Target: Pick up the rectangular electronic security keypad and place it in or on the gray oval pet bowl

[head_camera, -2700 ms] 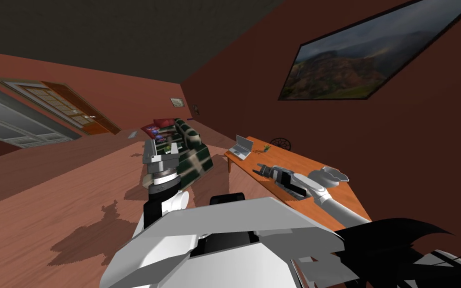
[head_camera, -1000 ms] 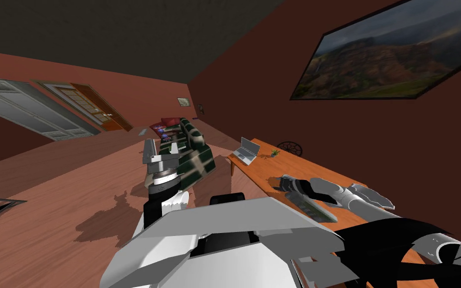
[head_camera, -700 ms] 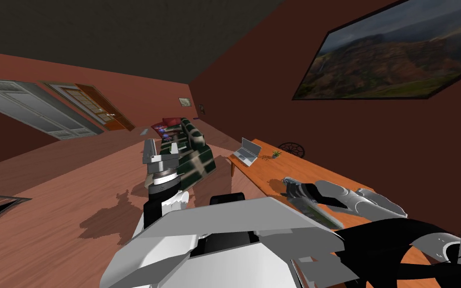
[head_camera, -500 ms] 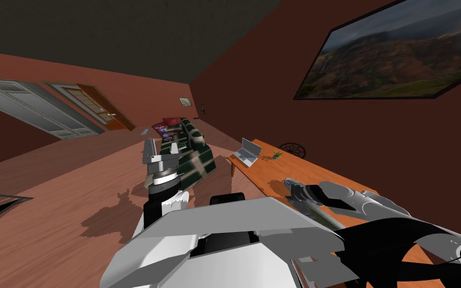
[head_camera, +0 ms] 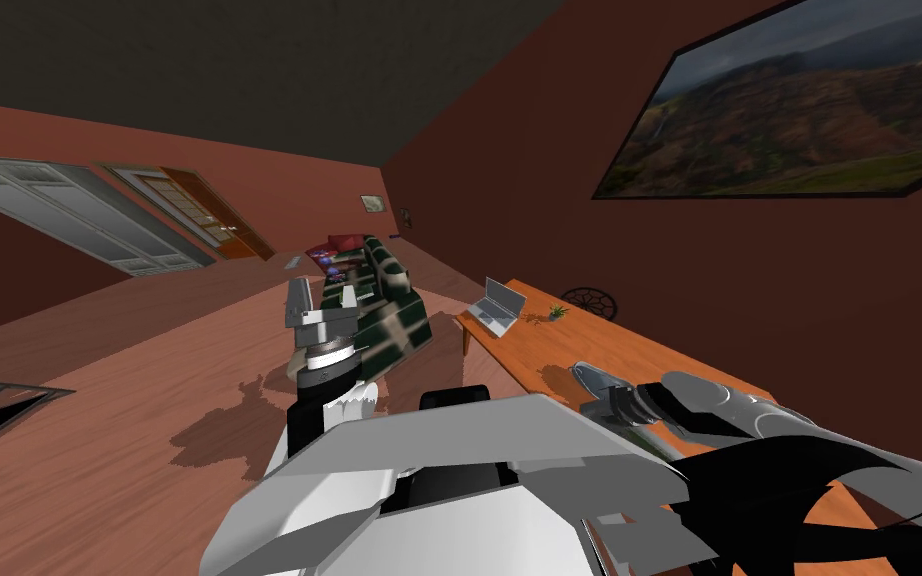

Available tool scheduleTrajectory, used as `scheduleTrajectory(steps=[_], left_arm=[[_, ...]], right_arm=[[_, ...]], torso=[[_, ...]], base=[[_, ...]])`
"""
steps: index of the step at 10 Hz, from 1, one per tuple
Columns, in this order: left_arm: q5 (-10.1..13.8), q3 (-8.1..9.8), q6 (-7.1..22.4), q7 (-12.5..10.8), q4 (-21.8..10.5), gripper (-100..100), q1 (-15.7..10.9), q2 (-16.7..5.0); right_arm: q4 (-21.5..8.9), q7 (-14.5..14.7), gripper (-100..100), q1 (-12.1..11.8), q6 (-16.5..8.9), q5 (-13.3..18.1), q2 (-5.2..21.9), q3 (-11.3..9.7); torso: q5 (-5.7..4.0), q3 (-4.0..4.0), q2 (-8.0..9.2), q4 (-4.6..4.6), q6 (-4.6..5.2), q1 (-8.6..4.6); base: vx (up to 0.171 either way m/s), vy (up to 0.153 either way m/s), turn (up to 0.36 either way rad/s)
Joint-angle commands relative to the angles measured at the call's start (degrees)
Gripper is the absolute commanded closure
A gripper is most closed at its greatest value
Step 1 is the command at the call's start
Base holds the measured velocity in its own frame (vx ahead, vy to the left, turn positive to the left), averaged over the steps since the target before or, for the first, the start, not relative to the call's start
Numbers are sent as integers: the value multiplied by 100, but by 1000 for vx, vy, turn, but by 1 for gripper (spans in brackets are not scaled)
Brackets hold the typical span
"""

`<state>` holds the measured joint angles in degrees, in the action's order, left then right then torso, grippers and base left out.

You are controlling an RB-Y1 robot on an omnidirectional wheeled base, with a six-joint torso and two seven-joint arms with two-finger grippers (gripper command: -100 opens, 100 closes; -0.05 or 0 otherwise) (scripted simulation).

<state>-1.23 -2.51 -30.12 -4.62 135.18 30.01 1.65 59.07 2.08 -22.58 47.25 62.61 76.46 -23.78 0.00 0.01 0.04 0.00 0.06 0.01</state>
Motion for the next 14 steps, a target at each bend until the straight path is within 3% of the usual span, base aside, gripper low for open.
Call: scheduleTrajectory(steps=[1, 3, 4, 5, 6, 7, 14], left_arm=[[0, 0, 0, 0, 0, 0, 0, 0], [0, 0, 0, 0, 0, 0, 0, 0], [0, 0, 0, 0, 0, 0, 0, 0], [0, 0, 0, 0, 0, 0, 0, 0], [0, 0, 0, 0, 0, 0, 0, 0], [0, 0, 0, 0, 0, 0, 0, 0], [0, 0, 0, 0, 0, 0, 0, 0]], right_arm=[[-175, -24, -100, -165, 58, 153, 143, -187], [-175, -24, -100, -165, 58, 153, 143, -187], [-309, 27, -100, -34, 140, 171, 90, -201], [-308, 27, 0, -39, 131, 173, 88, -203], [-44, -205, -100, -12, -84, 244, 136, -398], [-44, -205, -100, -12, -84, 244, 136, -398], [878, -1016, -100, 82, -841, 493, 302, -1080]], torso=[[0, 0, 0, 0, 0, 0], [2, 0, -1, 0, 0, 4], [1, 2, 4, 1, 0, 5], [2, 4, 7, 2, -1, 7], [2, 5, 8, 2, -1, 8], [0, 5, 8, 2, 0, -1], [-3, 5, 8, 2, -1, -10]], base=[[29, -10, 25], [21, -8, 7], [0, 0, 0], [0, 0, 0], [5, -30, -40], [5, -40, -15], [5, -47, -24]])
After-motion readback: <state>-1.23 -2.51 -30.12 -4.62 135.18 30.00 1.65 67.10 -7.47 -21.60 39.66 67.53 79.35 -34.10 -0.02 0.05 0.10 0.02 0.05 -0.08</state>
